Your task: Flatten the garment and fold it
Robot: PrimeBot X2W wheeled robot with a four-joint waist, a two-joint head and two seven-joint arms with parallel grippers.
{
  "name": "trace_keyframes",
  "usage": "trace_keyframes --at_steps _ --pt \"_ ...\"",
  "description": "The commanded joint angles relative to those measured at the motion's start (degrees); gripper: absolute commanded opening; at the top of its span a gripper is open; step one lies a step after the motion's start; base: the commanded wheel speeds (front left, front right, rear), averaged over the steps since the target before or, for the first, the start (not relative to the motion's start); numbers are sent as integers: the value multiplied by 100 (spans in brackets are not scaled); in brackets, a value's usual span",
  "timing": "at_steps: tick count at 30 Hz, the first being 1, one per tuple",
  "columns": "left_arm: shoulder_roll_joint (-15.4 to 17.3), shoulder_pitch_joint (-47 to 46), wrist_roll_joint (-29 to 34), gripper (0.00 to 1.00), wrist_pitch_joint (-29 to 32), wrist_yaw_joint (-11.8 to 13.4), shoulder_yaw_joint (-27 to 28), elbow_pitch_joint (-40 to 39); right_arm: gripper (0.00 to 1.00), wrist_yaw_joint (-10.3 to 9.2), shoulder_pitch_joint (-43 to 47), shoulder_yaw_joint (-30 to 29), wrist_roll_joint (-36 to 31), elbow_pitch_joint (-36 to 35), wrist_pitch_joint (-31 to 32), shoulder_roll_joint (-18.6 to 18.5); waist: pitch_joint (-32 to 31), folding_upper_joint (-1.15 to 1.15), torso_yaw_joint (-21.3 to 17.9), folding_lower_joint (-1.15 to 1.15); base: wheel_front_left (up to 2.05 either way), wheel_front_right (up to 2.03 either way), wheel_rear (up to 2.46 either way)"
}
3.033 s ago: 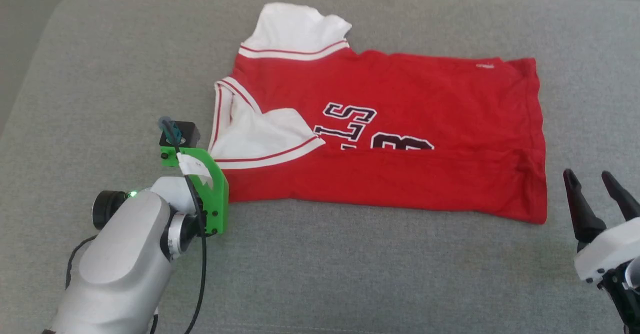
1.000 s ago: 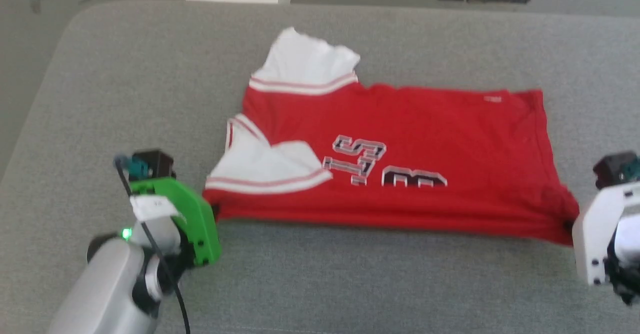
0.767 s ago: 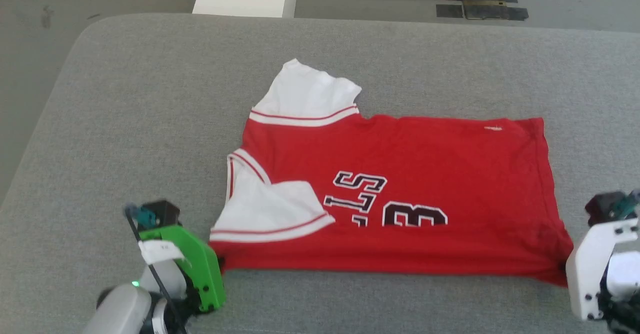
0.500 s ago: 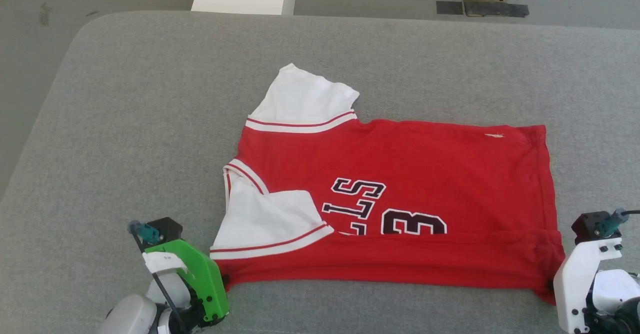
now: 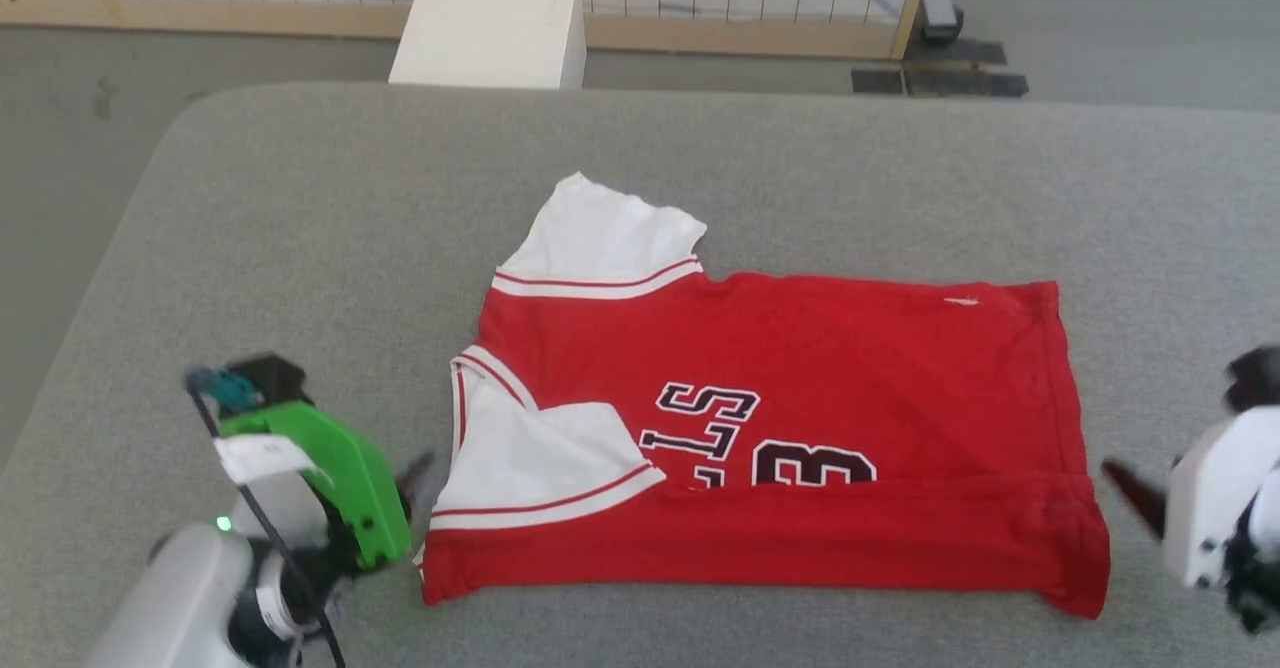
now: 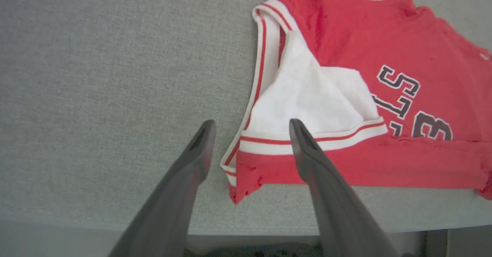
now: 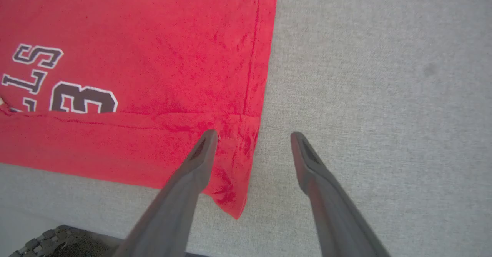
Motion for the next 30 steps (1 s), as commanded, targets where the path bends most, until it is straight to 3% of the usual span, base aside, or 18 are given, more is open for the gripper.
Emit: trace_keyframes --at_steps 1,3,8,13,18,25,30 --pt "40 -152 25 100 -71 -12 55 -105 100 -10 -162 -107 66 -98 -95 -3 -120 0 -45 0 0 0 0" --pt "50 -279 102 100 -275 -46 132 -230 100 -10 -287 -294 64 -186 -207 -2 -148 0 -49 0 0 0 0" --pt "-172 -665 538 100 -1753 -299 415 -307 100 -10 -674 -665 -137 -319 -1119 113 -137 0 -70 0 0 0 0" --pt "-380 -816 1015 100 -3273 -533 539 -28 100 -10 -812 -681 -295 -265 -2121 200 -21 0 -73 0 0 0 0" --pt "-519 -914 1364 100 -4330 -760 472 444 100 -10 -812 -521 -356 -138 -3095 122 173 0 -58 0 0 0 0" --pt "-739 -1383 1583 100 -4986 -1064 258 1258 100 -10 -940 -378 -340 144 -3833 -64 751 0 -5 0 0 0 0" --pt "-838 -2066 1710 100 -4933 -1259 54 1699 100 -10 -1152 -333 -289 96 -3879 -208 1220 0 53 0 0 0 0"
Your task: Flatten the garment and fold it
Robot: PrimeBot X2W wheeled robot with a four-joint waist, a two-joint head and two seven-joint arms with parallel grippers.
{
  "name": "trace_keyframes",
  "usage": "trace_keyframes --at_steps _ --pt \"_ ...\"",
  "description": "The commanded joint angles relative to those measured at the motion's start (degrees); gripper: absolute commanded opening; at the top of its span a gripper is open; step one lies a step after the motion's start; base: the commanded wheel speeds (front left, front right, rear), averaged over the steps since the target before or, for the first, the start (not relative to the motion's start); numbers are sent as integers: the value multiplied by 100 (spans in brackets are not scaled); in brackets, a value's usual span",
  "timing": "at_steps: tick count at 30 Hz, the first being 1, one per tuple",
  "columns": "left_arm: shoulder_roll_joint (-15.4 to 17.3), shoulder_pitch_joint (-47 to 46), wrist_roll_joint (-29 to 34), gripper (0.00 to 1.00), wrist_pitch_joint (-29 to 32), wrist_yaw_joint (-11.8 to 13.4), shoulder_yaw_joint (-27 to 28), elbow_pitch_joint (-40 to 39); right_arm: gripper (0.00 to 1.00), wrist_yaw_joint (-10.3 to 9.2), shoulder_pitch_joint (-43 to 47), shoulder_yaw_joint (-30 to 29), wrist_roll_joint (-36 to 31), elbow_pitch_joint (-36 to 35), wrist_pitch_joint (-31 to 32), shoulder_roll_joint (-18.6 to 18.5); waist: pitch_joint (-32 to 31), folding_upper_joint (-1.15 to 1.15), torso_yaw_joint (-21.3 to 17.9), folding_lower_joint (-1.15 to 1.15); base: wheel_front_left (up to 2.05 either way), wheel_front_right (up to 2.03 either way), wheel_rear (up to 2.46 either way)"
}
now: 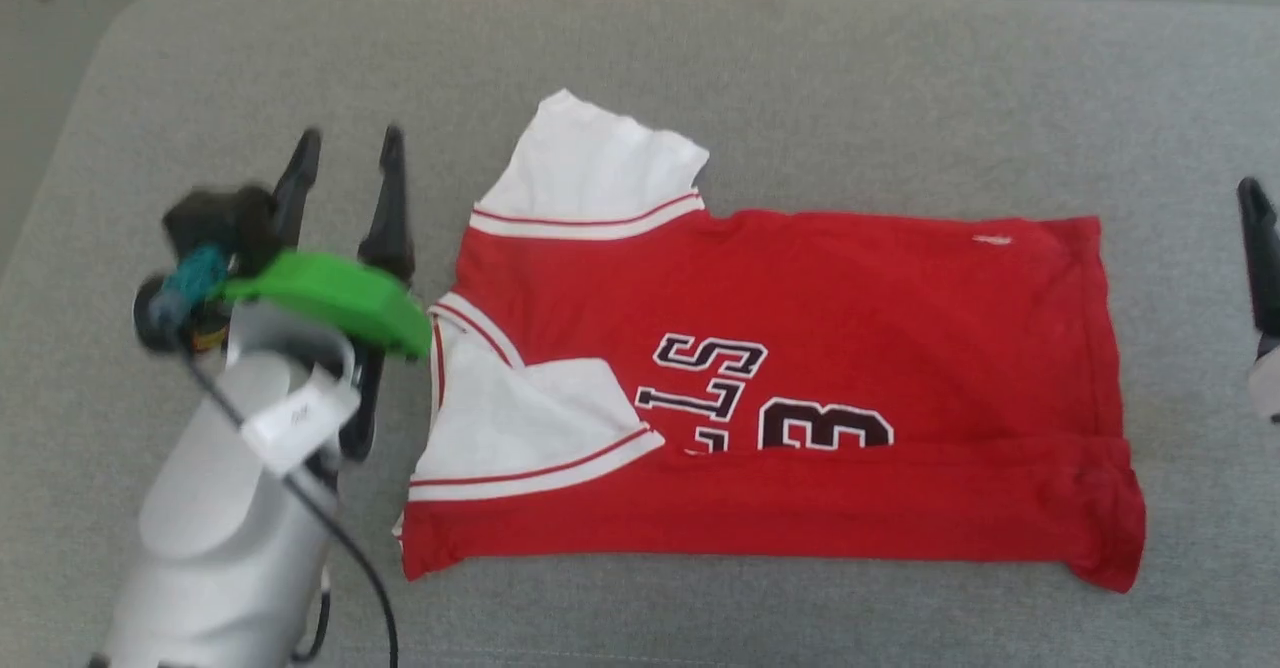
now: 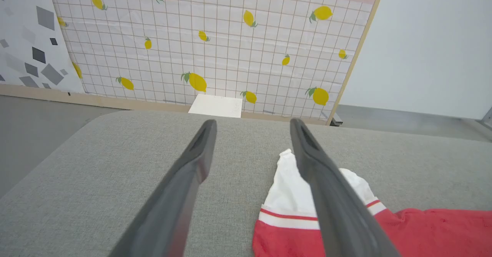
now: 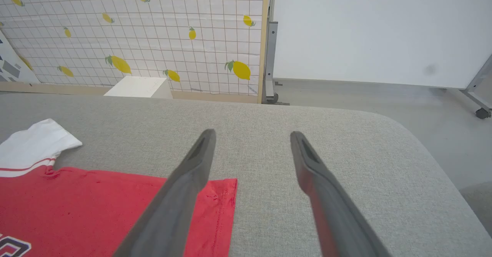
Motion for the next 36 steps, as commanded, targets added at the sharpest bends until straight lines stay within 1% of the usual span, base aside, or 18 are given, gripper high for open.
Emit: trace_keyframes --at_steps 1,5,11,13,15,20,23,28,33,34,35,36 --pt "-47 -327 72 100 73 -88 -69 133 100 -9 -148 34 40 -37 -14 -47 414 0 65 0 0 0 0" --pt "-120 -1176 123 100 382 -289 -223 613 100 -9 -408 134 78 -156 33 -130 784 0 52 0 0 0 0" --pt "-329 -2652 89 100 1163 -548 -407 1621 100 -9 -736 389 130 -314 89 -160 1236 0 -103 0 0 0 0" --pt "-373 -3089 114 100 1563 -624 -522 1950 100 -9 -792 460 148 -362 115 -161 1388 0 -188 0 0 0 0" --pt "-438 -3495 115 100 2012 -641 -606 2272 100 -9 -838 500 169 -405 118 -163 1520 0 -264 0 0 0 0" --pt "-492 -4271 114 100 3660 -593 -866 3102 100 -9 -871 528 214 -488 131 -143 1819 0 -500 0 0 0 0" --pt "-486 -4543 186 100 4429 -530 -1038 3398 100 -9 -835 460 239 -528 110 -130 1977 0 -599 0 0 0 0" --pt "-488 -4603 184 100 5323 -399 -1179 3730 100 -9 -772 411 264 -538 57 -99 2138 0 -728 0 0 0 0" --pt "-533 -4448 44 100 6139 -329 -1228 3896 100 -9 -772 366 256 -533 17 -83 2252 0 -735 0 0 0 0" --pt "-569 -4411 -29 52 6250 -324 -1194 3895 100 -9 -773 356 254 -528 15 -81 2259 0 -725 0 0 0 0" --pt "-597 -4377 -78 22 6342 -332 -1184 3867 100 -9 -777 340 250 -522 13 -81 2266 0 -712 0 0 0 0" --pt "-610 -4353 -108 0 6390 -333 -1177 3839 100 -9 -783 330 245 -517 13 -81 2270 0 -700 0 0 0 0"
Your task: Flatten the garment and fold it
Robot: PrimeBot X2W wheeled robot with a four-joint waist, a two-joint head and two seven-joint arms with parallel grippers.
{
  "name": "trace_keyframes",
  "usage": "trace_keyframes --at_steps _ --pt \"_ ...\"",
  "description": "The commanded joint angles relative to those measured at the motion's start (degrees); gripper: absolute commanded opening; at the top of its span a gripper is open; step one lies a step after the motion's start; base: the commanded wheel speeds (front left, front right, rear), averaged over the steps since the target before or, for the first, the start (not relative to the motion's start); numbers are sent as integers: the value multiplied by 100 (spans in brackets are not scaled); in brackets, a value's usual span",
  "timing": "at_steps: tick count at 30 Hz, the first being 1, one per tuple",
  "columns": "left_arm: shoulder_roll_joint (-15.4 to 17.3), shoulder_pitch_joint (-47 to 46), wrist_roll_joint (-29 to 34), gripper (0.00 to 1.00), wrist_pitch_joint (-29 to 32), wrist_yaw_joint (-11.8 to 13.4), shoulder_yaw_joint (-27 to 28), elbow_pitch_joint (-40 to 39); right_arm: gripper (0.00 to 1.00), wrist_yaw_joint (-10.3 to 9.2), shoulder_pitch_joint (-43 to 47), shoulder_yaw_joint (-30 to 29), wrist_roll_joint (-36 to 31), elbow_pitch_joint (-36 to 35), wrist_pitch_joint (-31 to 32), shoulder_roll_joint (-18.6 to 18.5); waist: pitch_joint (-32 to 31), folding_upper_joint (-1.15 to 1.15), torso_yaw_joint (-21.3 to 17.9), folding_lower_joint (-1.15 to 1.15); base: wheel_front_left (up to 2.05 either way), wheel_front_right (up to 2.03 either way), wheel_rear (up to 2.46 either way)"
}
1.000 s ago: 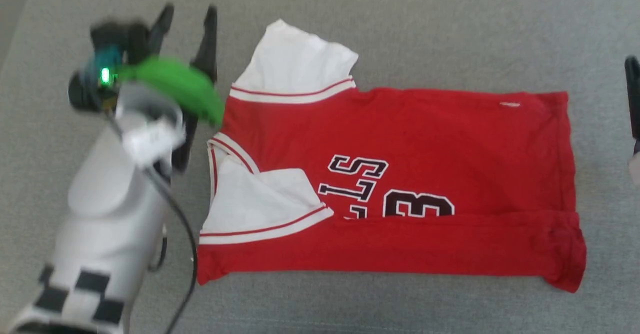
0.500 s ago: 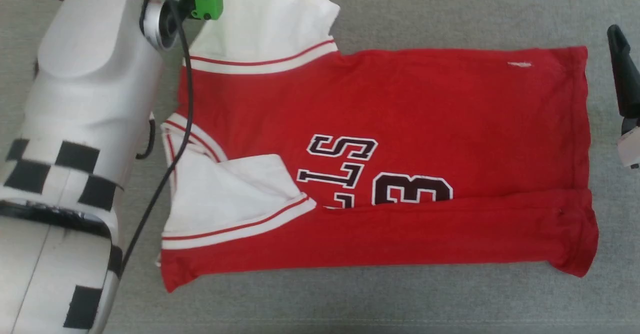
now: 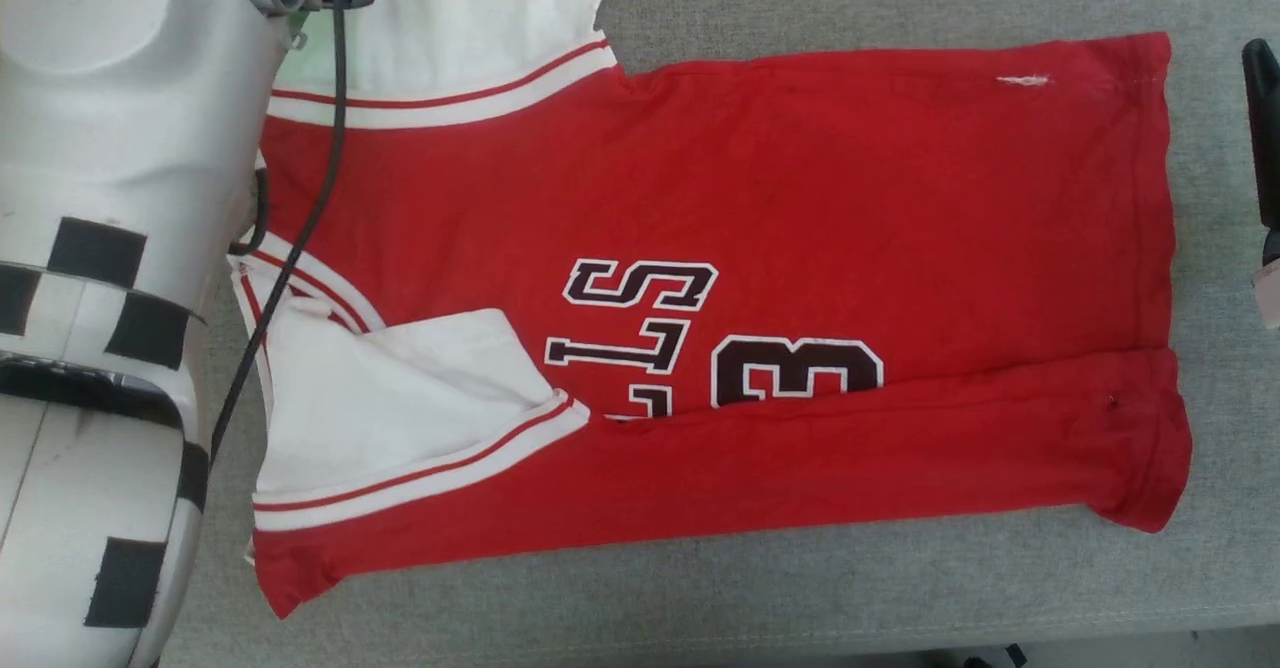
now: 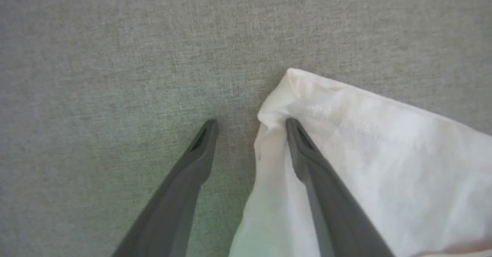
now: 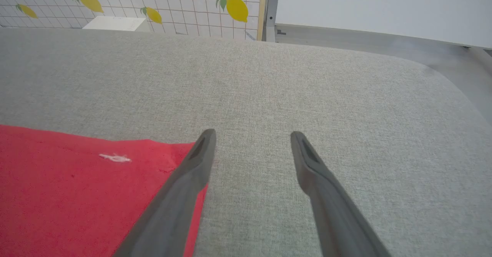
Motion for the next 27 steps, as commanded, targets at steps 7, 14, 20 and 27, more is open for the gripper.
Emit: trace_keyframes --at_steps 7,14,20,27 --pt "-306 745 -433 0 -14 -79 105 -191 100 -9 -157 -59 -27 -71 191 -99 -130 0 126 0 0 0 0" --pt "-268 779 -626 0 -195 -150 265 -657 100 -9 -557 365 61 -75 1730 -490 -335 0 225 0 0 0 0" --pt "-189 778 -727 0 -174 -114 352 -1085 100 -9 -1188 1109 -9 176 3731 -743 -338 0 347 0 0 0 0" --pt "-138 825 -764 0 -115 -55 349 -1574 100 -9 -1695 1767 -209 602 4832 -899 -172 0 537 0 0 0 0"
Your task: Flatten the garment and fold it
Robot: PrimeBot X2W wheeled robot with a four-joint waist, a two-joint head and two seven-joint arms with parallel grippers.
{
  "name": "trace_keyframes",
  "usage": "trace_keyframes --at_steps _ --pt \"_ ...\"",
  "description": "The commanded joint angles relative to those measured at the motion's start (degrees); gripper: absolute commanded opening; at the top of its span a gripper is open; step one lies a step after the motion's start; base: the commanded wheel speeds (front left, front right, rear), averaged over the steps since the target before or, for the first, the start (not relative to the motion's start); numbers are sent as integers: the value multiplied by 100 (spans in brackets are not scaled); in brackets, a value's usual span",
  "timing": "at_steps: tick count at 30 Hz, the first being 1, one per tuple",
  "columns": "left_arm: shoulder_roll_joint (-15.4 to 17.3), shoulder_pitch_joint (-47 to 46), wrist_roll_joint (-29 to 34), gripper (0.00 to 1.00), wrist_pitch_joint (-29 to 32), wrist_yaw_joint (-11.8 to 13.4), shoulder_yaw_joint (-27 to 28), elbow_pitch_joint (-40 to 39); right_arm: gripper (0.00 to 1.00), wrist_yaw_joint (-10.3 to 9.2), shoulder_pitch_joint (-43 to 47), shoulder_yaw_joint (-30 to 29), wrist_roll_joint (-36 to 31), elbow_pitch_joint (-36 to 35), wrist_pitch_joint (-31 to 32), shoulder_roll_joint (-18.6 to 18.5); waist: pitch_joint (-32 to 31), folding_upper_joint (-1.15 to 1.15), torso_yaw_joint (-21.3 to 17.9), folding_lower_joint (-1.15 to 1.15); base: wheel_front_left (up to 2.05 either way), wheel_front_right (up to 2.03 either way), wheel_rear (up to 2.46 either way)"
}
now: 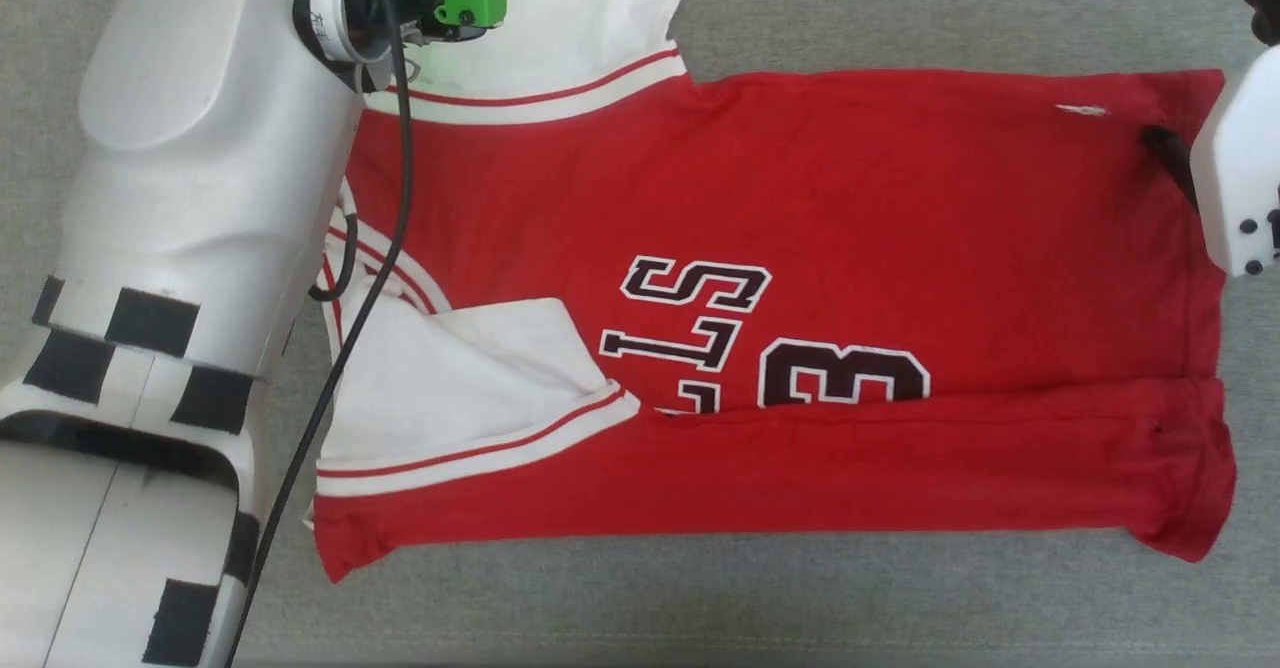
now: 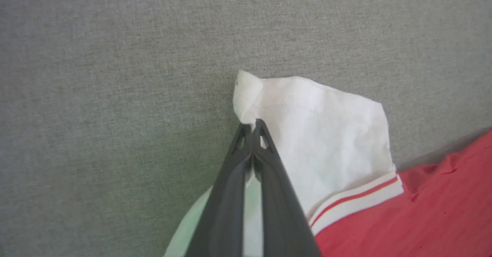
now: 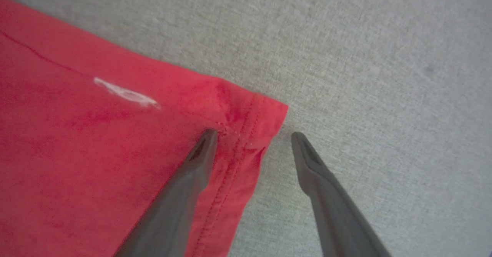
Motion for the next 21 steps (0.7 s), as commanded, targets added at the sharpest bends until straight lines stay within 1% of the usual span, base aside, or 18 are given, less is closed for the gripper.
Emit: trace_keyframes --at_steps 1,3,6,7,8,9,10,12,16,21 --pt "52 120 -67 0 -6 36 20 -72 100 -9 -94 114 -38 92 122 -34 78 0 70 0 0 0 0" --pt "64 164 -85 0 2 58 24 -167 100 -9 -114 322 -32 194 291 -108 116 0 94 0 0 0 0" --pt "74 242 -117 0 -2 87 35 -275 100 -9 -112 486 96 263 429 -159 146 0 117 0 0 0 0" --pt "83 267 -133 0 -10 96 47 -315 92 -9 -105 489 147 290 470 -157 156 0 117 0 0 0 0" --pt "91 286 -141 0 -14 99 51 -343 45 -9 -105 480 189 289 467 -150 160 0 120 0 0 0 0" --pt "100 311 -149 0 -27 105 56 -377 8 -9 -105 467 209 283 433 -156 161 0 125 0 0 0 0" --pt "103 333 -161 0 -44 109 65 -404 0 -9 -96 464 221 283 416 -177 154 0 132 0 0 0 0" --pt "102 388 -209 0 -129 94 108 -481 0 -9 -73 416 262 274 338 -201 101 0 147 0 0 0 0" --pt "111 546 -358 0 -323 9 230 -643 0 -9 -17 206 268 282 -28 -165 -155 0 183 0 0 0 0" --pt "152 866 -575 0 -643 -160 409 -924 0 -9 163 -65 241 350 -587 -28 -738 0 257 0 0 0 0"
